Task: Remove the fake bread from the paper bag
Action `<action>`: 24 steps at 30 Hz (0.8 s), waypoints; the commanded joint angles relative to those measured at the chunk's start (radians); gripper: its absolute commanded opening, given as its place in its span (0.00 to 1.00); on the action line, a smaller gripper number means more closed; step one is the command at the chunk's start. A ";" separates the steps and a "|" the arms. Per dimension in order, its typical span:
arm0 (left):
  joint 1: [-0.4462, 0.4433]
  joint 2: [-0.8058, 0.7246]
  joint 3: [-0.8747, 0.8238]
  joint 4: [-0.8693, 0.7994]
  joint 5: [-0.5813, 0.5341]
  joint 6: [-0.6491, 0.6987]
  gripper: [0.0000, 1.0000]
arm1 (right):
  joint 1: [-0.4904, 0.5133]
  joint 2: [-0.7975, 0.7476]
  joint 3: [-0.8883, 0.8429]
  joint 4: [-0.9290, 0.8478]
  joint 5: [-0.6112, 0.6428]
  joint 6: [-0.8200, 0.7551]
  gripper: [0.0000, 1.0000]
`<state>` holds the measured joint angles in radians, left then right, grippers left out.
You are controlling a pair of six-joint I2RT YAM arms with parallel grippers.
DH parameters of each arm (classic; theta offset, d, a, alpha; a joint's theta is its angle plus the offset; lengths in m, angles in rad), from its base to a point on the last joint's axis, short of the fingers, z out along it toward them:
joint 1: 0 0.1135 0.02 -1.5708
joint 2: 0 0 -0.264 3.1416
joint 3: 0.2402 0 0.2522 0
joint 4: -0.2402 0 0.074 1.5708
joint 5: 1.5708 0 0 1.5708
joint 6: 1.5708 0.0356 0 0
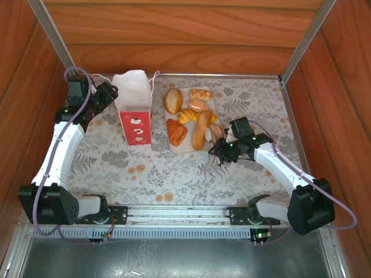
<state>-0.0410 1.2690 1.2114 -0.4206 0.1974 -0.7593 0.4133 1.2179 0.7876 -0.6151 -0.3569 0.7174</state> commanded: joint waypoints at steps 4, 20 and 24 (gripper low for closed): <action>0.003 0.002 -0.004 0.011 0.026 -0.002 0.68 | 0.008 -0.027 -0.026 -0.036 0.015 0.042 0.29; 0.003 -0.014 -0.010 0.015 0.028 0.003 0.68 | 0.046 -0.087 0.145 -0.141 0.037 -0.001 0.39; 0.000 -0.016 -0.012 0.017 0.034 0.002 0.68 | 0.056 -0.040 0.207 -0.188 0.056 -0.033 0.43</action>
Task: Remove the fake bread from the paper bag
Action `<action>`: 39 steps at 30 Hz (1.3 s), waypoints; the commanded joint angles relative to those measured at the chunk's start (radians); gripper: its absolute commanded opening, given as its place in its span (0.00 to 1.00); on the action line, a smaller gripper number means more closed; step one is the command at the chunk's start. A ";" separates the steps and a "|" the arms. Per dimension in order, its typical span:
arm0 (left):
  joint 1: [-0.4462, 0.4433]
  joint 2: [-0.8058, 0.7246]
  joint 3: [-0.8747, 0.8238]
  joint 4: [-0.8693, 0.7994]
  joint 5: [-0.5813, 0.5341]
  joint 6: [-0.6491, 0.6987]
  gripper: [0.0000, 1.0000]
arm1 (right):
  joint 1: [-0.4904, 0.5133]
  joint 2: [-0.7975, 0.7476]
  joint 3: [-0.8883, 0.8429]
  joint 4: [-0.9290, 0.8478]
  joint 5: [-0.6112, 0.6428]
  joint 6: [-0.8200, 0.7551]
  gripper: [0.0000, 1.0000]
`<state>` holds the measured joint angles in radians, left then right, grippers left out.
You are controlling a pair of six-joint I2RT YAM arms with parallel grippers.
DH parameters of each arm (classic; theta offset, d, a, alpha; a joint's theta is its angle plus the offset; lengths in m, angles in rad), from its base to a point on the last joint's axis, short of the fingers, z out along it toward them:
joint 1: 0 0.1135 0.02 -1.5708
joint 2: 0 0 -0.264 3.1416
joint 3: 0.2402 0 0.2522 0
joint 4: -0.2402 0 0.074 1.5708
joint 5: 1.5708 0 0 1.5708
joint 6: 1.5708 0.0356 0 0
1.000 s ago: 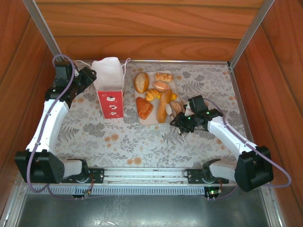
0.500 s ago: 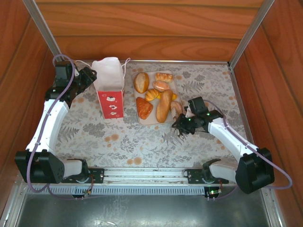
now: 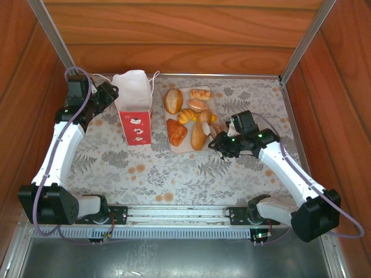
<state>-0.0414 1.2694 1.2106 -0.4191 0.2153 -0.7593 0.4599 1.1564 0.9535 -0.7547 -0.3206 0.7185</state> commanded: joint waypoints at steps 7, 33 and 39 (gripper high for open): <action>-0.005 -0.013 -0.011 0.022 0.027 0.006 0.68 | 0.010 0.084 0.091 -0.090 0.017 -0.050 0.46; -0.017 0.002 -0.020 0.041 0.052 0.008 0.67 | 0.011 0.176 0.035 -0.051 -0.032 -0.077 0.50; -0.019 0.005 -0.021 0.046 0.055 0.010 0.67 | 0.011 0.164 0.025 -0.023 -0.037 -0.065 0.39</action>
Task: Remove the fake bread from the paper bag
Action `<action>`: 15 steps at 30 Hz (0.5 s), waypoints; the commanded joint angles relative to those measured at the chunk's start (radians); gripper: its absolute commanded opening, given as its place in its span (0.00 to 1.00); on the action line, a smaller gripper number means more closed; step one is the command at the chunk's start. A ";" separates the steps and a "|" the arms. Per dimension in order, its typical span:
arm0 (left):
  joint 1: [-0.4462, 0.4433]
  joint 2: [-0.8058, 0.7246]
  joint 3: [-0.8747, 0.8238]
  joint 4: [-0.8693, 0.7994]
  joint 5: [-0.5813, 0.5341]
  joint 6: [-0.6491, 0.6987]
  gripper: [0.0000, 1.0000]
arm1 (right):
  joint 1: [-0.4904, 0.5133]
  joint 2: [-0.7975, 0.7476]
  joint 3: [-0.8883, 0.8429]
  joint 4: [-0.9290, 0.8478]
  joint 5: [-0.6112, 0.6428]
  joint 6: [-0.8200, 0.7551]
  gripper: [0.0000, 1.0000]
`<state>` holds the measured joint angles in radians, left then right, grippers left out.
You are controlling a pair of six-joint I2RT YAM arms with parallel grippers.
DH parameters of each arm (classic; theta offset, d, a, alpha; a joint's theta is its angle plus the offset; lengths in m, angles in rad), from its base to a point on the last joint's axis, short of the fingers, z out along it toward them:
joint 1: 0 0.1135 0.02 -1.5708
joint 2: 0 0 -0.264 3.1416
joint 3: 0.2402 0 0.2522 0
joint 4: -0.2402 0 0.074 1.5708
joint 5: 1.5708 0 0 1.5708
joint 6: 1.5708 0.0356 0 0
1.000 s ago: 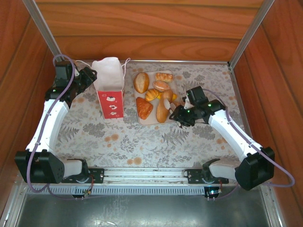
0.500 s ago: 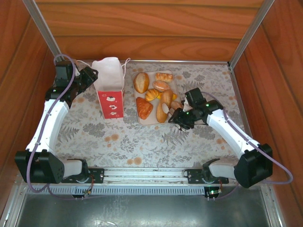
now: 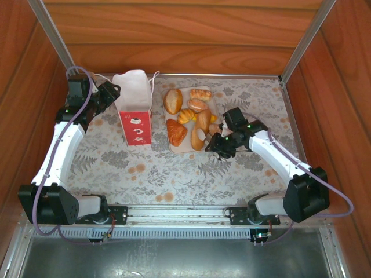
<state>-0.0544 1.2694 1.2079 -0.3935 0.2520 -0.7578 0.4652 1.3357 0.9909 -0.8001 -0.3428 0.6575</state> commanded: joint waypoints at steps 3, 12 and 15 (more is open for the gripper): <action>-0.007 0.003 -0.023 0.024 0.018 0.011 0.67 | 0.007 -0.055 -0.034 0.058 -0.010 0.025 0.27; -0.006 0.002 -0.030 0.025 0.019 0.031 0.67 | 0.062 -0.215 -0.111 0.184 0.091 0.147 0.19; -0.005 -0.003 -0.032 0.025 0.024 0.035 0.67 | 0.108 -0.231 -0.121 0.206 0.124 0.202 0.19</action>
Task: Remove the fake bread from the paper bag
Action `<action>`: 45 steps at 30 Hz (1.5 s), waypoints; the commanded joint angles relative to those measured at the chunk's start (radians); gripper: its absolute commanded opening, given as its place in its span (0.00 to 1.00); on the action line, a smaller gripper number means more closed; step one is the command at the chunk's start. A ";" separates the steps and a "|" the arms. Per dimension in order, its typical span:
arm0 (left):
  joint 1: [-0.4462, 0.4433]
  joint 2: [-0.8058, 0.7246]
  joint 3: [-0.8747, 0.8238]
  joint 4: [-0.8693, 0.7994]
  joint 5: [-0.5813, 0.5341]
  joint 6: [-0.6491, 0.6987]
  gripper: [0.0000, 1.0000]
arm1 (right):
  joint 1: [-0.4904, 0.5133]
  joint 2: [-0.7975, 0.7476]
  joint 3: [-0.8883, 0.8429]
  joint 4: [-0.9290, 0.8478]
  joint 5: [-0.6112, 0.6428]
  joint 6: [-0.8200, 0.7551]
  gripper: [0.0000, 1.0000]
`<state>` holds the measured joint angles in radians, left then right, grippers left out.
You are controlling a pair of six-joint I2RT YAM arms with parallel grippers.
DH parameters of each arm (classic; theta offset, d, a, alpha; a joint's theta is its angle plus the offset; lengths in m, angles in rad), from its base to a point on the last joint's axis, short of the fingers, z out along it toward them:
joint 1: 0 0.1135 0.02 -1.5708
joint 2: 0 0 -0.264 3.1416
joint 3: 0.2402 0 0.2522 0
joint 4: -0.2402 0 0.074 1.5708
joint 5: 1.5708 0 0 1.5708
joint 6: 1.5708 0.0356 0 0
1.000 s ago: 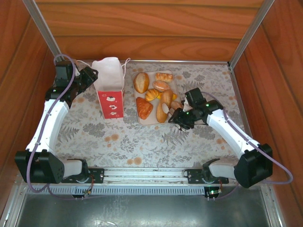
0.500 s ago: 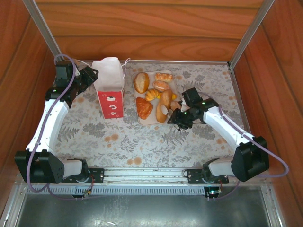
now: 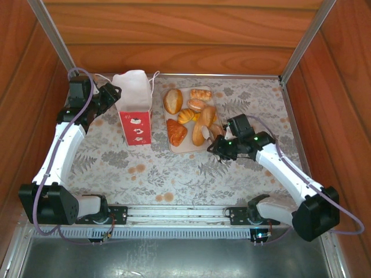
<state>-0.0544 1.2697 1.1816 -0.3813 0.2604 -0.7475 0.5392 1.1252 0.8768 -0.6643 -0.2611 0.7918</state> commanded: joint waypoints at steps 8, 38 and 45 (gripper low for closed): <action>-0.006 -0.015 -0.014 0.015 0.040 0.035 0.67 | 0.148 -0.043 -0.091 0.190 0.053 0.268 0.19; -0.007 -0.026 -0.053 0.035 0.099 0.048 0.67 | 0.202 0.072 -0.158 0.345 0.100 0.411 0.38; -0.007 -0.049 -0.059 0.035 0.090 0.050 0.67 | 0.200 0.079 -0.093 0.213 0.113 0.362 0.50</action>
<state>-0.0544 1.2560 1.1305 -0.3595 0.3450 -0.7105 0.7395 1.2110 0.7361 -0.3759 -0.1654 1.1866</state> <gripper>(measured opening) 0.669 0.501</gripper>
